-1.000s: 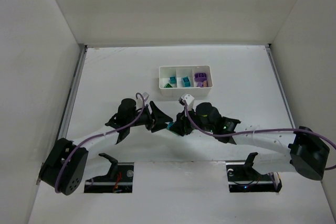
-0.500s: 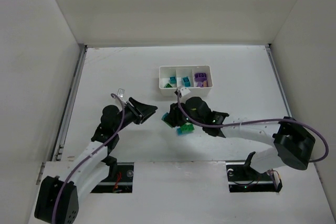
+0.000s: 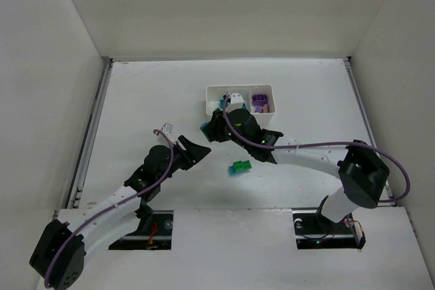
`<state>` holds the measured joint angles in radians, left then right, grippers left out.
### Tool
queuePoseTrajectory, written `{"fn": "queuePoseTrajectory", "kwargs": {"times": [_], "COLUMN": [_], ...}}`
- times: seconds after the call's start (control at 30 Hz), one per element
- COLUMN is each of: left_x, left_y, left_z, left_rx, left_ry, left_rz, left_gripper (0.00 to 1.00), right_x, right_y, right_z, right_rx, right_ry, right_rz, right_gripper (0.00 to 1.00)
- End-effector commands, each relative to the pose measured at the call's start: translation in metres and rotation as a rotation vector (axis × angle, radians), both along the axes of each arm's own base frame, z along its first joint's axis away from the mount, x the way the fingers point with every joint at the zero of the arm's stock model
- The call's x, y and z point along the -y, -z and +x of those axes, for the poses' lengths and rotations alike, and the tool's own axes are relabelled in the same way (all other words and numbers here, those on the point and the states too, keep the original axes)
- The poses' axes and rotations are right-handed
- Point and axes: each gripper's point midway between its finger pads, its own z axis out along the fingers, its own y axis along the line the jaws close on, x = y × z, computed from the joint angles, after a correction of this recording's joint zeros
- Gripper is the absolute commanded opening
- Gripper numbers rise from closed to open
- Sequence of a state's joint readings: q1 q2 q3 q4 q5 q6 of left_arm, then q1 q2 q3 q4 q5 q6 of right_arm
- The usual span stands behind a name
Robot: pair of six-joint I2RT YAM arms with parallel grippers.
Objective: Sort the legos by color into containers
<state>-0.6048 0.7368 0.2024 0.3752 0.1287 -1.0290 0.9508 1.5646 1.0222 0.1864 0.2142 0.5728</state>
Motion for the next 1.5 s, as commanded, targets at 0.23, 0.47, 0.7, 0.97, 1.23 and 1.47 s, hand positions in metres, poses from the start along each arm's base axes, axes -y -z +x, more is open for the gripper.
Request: {"fn": "queuePoseTrajectory", "kwargs": {"times": [0.23,0.47,0.7,0.97,1.23,1.47], "left_x": [0.007,0.017,0.019,0.021,0.031,0.030], "left_y": [-0.021,-0.035,-0.033,-0.032,-0.042,-0.037], "left_z": [0.019,0.021,0.026,0.031,0.020,0.026], "left_rx": [0.107,0.130,0.126,0.135,0.164,0.148], "left_ry": [-0.047,-0.029,-0.041,-0.059,-0.010,-0.042], "left_rz": [-0.026,-0.076,-0.063,-0.070,-0.096,-0.078], "left_gripper": [0.46,0.39,0.39,0.39,0.33,0.34], "right_x": [0.001,0.003,0.003,0.000,0.004,0.003], "right_y": [-0.007,0.000,0.000,-0.001,0.009,-0.002], "right_z": [0.002,-0.001,-0.005,-0.014,-0.014,-0.016], "right_rx": [-0.002,-0.016,-0.024,-0.040,-0.065,-0.052], "right_ry": [0.053,0.054,0.046,0.029,0.056,0.044], "right_rz": [0.029,0.029,0.039,0.066,0.070,0.102], "right_gripper": [0.32,0.32,0.33,0.33,0.32,0.32]}}
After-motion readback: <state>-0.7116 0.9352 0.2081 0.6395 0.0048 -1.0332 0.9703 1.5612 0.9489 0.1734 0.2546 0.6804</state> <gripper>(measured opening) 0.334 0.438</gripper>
